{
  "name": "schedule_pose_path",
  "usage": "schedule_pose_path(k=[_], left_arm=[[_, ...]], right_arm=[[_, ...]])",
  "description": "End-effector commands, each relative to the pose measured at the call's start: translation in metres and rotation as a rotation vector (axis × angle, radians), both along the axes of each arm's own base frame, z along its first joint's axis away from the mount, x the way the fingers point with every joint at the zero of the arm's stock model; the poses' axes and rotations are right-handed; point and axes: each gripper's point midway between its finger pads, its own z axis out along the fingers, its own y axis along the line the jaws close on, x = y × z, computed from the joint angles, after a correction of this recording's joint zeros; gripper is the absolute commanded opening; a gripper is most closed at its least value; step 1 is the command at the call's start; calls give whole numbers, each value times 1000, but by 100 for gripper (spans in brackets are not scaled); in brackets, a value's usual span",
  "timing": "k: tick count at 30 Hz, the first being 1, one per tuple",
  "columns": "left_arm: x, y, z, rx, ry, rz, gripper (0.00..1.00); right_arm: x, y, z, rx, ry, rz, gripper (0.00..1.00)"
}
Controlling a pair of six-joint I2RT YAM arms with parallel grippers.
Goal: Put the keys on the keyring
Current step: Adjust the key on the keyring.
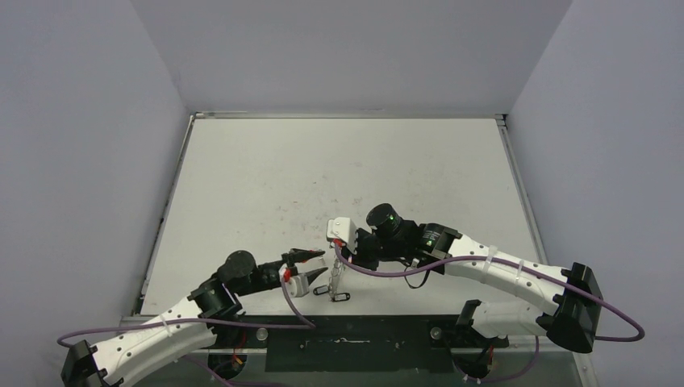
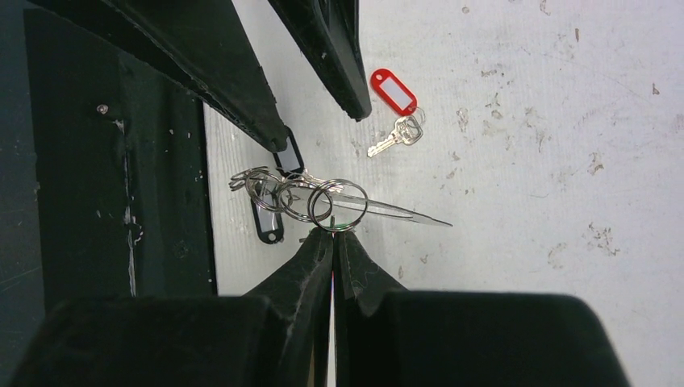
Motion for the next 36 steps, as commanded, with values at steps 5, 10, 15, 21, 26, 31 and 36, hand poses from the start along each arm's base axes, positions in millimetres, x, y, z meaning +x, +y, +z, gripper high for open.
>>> schedule_pose_path(k=[5,10,15,21,26,31,36], left_arm=[[17,0,32,83,-221,20,38],[18,-4,38,90,-261,3,37],[10,-9,42,95,-270,-54,34],[5,-6,52,88,-273,-62,35],[0,-3,63,59,-300,-70,35],[-2,-9,57,98,-288,-103,33],[-1,-16,57,123,-298,-119,33]], right_arm=[[5,20,26,101,-42,21,0],[5,23,32,124,-49,27,0],[5,25,34,135,-48,28,0],[5,27,38,149,-46,28,0],[5,28,40,153,-49,28,0],[5,28,41,156,-47,29,0],[4,28,40,154,-45,28,0]])
